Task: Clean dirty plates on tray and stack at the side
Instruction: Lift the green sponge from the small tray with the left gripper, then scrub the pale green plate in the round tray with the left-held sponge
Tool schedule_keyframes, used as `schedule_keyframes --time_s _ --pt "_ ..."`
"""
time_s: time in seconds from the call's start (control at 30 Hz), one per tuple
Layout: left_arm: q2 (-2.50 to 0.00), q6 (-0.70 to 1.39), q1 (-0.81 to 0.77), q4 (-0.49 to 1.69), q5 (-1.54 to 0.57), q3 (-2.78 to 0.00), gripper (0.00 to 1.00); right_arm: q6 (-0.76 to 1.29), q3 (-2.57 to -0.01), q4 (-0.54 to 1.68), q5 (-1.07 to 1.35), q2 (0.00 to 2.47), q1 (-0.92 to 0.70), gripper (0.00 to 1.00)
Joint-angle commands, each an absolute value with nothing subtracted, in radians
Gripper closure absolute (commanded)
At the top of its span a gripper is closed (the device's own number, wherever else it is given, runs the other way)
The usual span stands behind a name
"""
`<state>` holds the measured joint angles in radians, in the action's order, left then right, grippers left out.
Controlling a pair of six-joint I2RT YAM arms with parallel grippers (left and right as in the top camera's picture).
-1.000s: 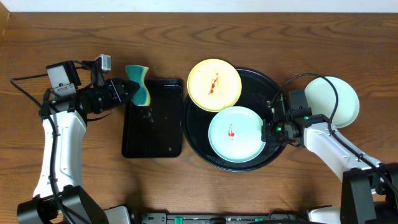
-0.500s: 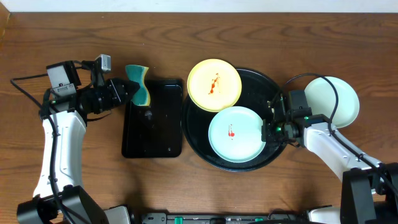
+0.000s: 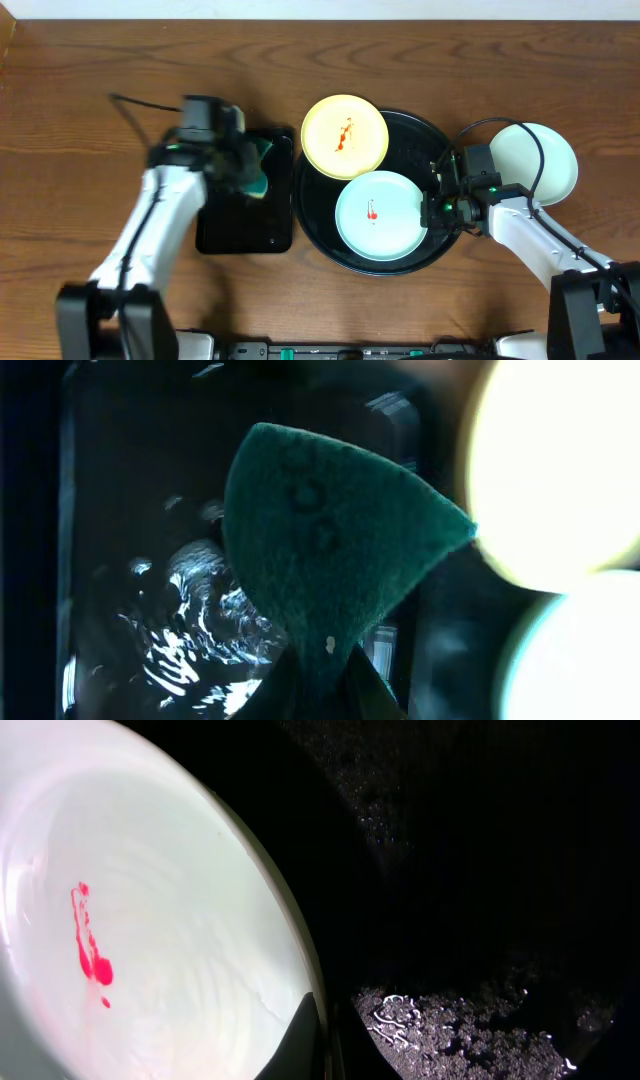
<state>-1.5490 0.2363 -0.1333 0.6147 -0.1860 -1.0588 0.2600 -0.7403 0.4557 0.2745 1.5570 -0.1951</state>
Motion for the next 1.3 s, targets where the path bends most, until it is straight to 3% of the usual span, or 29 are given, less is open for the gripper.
schedule_keyframes --time_s 0.0,0.37,0.7,1.03,1.27 --pt "-1.602 0.331 -0.220 0.621 0.173 -1.051 0.93 0.276 -0.737 0.453 0.266 1.567 -0.205 0.99" --pt "-1.614 0.289 -0.384 0.712 0.270 -1.160 0.93 0.276 -0.737 0.453 0.266 1.567 -0.205 0.99" --pt "-1.623 0.440 -0.542 0.588 -0.139 -1.187 0.93 0.276 -0.737 0.453 0.266 1.567 -0.205 0.99" --pt "-1.778 0.656 -0.665 0.381 -0.337 -1.186 0.93 0.277 -0.737 0.465 0.266 1.567 -0.205 0.99" --pt "-1.889 0.724 -0.767 0.323 -0.352 -1.186 0.93 0.276 -0.737 0.465 0.266 1.567 -0.205 0.99"
